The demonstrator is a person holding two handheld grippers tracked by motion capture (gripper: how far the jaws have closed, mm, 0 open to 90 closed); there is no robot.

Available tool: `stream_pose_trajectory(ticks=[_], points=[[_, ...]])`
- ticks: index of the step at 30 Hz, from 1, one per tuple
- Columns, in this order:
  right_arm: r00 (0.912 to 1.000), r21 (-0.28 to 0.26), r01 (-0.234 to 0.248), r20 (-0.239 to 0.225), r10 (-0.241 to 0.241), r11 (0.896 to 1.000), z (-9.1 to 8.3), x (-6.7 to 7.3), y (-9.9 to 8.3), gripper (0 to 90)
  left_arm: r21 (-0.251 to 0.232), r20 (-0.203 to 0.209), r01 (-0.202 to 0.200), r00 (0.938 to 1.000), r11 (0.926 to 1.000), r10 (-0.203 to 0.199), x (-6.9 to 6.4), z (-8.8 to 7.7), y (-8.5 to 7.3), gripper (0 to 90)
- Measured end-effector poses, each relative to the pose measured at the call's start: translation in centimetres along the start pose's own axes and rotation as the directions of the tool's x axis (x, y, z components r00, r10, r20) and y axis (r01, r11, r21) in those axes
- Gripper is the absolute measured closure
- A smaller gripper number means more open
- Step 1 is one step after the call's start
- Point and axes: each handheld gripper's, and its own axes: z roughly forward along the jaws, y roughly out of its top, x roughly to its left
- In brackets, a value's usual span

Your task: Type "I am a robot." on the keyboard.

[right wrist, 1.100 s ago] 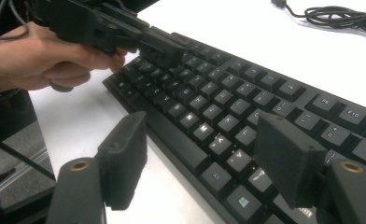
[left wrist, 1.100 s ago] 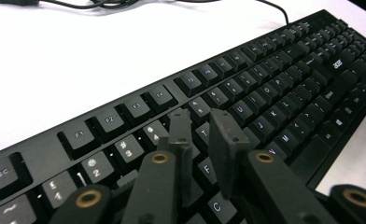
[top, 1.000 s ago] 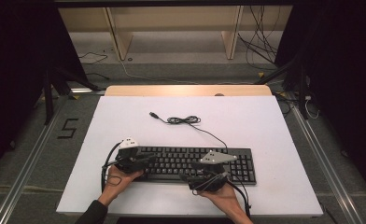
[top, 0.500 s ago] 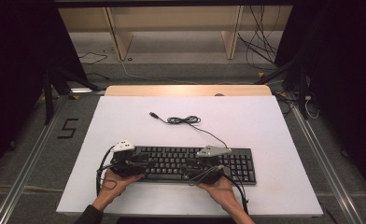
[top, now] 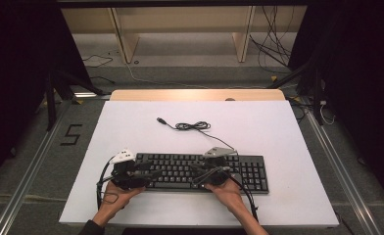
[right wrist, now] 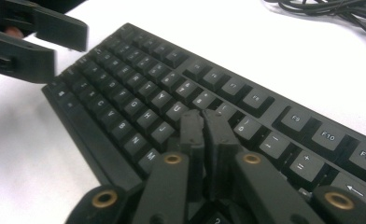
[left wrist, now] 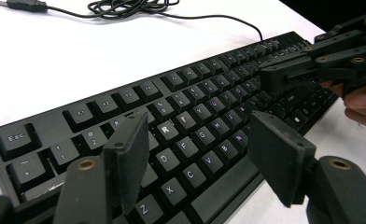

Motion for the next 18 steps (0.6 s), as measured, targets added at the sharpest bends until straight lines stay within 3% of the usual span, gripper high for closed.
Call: stream_pose_trajectory(ticks=[18], points=[[0.9989,0.045,-0.015,0.045,0.013,0.999,1.8,-0.5,0.4,90.0,-0.036,0.006,-0.005,1.0000,0.9993,0.005,-0.4,-1.2,-0.8,33.7]])
